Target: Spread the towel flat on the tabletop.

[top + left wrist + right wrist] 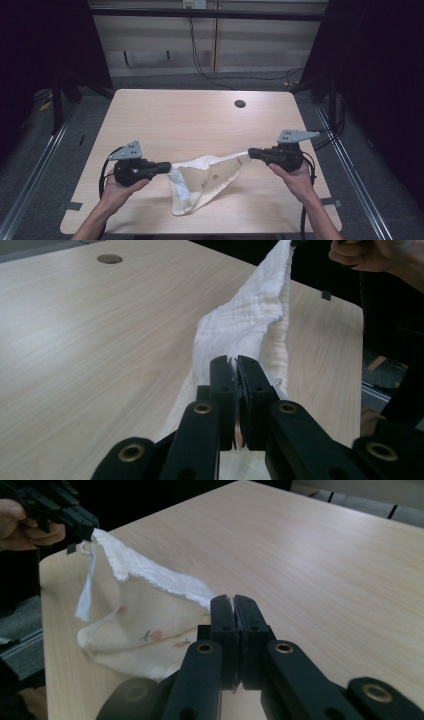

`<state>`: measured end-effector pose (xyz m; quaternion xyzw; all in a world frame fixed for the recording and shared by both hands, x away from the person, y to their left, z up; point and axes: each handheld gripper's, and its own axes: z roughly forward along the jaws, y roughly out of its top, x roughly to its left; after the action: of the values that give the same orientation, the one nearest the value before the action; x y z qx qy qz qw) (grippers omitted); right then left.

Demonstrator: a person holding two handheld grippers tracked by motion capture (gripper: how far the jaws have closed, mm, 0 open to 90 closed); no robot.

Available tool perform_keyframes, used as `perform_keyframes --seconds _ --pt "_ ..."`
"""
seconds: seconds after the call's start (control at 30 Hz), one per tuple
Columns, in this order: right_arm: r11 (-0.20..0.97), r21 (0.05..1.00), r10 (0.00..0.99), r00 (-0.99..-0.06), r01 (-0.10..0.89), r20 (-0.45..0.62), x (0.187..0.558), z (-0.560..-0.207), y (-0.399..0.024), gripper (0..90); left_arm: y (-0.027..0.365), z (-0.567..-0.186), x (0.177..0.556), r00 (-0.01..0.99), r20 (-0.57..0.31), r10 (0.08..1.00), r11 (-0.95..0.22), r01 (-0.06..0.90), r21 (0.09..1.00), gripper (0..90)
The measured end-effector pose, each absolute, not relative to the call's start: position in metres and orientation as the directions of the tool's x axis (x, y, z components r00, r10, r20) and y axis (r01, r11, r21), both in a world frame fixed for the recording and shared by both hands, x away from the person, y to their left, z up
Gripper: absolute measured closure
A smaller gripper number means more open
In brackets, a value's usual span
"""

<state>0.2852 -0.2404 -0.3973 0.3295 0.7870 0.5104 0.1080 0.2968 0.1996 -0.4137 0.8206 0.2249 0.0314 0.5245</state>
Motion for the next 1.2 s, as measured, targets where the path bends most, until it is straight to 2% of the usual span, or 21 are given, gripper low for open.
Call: perform_keyframes --seconds 0.2,0.37,0.67,0.87,1.1,1.2 --pt "0.224 0.887 0.636 -0.750 0.404 0.182 0.289 -0.396 -0.234 88.5 0.197 -0.400 0.301 0.897 -0.181 0.402 -0.320 0.323 0.891 86.7" --pt "0.232 0.894 0.631 -0.758 0.384 0.162 0.293 -0.375 -0.234 88.2 0.206 -0.387 0.303 0.895 -0.187 0.404 -0.263 0.310 0.914 86.7" --pt "0.221 0.911 0.626 -0.767 0.348 0.141 0.298 -0.347 -0.237 88.3 0.211 -0.378 0.305 0.889 -0.185 0.419 -0.244 0.306 0.920 86.8" --pt "0.222 0.917 0.613 -0.779 0.331 0.133 0.301 -0.332 -0.236 88.3 0.208 -0.360 0.303 0.899 -0.136 0.416 -0.261 0.261 0.929 86.8" --pt "0.200 0.923 0.617 -0.774 0.328 0.141 0.304 -0.323 -0.243 88.3 0.215 -0.352 0.307 0.889 -0.144 0.434 -0.225 0.262 0.938 87.0" --pt "0.194 0.927 0.618 -0.774 0.321 0.138 0.302 -0.315 -0.244 88.3 0.216 -0.343 0.308 0.890 -0.120 0.440 -0.235 0.243 0.941 87.0"
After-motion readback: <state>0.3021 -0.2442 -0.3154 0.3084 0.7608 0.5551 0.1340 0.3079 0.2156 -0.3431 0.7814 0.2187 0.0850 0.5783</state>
